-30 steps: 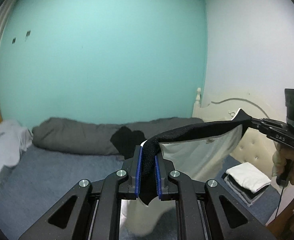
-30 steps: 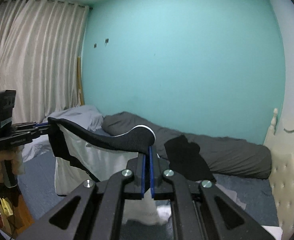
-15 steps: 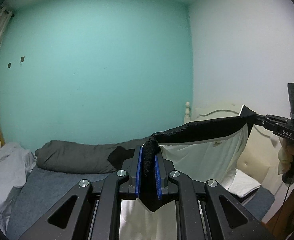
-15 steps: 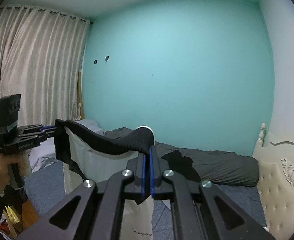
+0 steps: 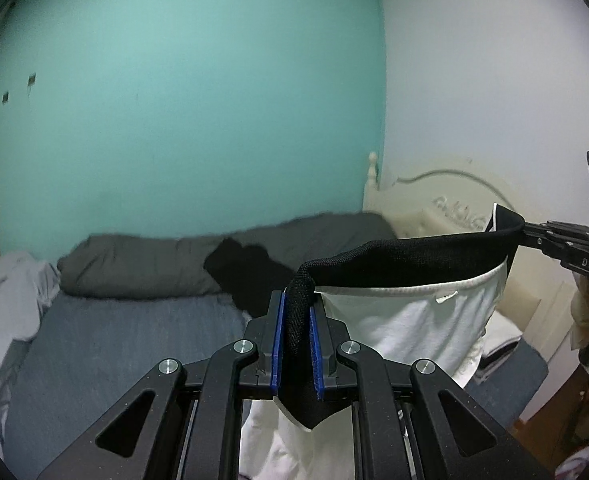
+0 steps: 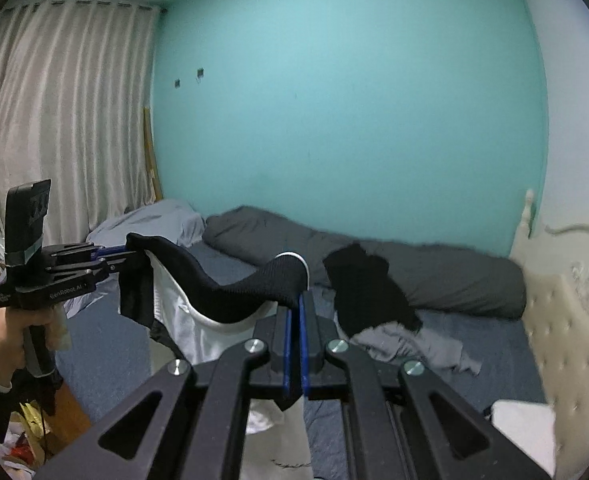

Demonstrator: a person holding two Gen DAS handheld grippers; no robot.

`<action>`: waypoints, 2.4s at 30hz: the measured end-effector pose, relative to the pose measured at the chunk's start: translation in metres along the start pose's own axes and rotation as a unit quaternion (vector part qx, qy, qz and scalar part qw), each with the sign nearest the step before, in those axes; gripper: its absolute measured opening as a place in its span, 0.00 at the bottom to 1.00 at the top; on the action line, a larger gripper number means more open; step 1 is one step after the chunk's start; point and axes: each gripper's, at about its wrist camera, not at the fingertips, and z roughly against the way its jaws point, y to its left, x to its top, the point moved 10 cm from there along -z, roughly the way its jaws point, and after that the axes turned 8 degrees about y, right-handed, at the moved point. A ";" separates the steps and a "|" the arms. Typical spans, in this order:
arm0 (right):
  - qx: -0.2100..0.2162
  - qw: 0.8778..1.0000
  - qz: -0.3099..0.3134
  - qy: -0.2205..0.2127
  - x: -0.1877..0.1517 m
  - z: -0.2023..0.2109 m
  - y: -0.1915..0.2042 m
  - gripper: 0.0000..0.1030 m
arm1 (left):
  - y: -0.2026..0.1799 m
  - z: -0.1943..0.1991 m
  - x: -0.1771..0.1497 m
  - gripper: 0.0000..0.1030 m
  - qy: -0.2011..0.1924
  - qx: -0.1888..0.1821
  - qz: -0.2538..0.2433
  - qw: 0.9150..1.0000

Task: Fold clothes
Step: 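Lift the white shirt up with both tools holding its black trim, then lower the shirt onto the bed and open both tools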

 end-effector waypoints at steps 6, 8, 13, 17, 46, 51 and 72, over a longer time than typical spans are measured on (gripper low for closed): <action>0.006 0.998 -0.020 0.056 -0.031 -0.093 -0.022 0.03 | 0.017 -0.085 -0.028 0.12 0.048 0.006 0.019 0.999; 0.007 0.997 -0.029 0.076 -0.049 -0.126 -0.037 0.03 | 0.025 -0.120 -0.040 0.12 0.067 0.009 0.025 0.997; 0.012 0.991 -0.062 0.122 -0.096 -0.219 -0.083 0.03 | 0.047 -0.216 -0.077 0.12 0.115 0.008 0.039 0.993; 0.012 0.984 -0.082 0.158 -0.127 -0.289 -0.110 0.03 | 0.065 -0.296 -0.111 0.12 0.155 0.003 0.056 0.986; 0.005 0.947 -0.170 0.274 -0.246 -0.570 -0.199 0.03 | 0.140 -0.598 -0.240 0.12 0.300 0.010 0.125 0.946; 0.039 0.937 -0.193 0.287 -0.265 -0.591 -0.196 0.05 | 0.144 -0.616 -0.256 0.13 0.314 -0.001 0.143 0.939; 0.109 0.926 -0.310 0.187 -0.305 -0.456 -0.207 0.54 | 0.171 -0.464 -0.286 0.56 0.225 -0.036 0.200 0.953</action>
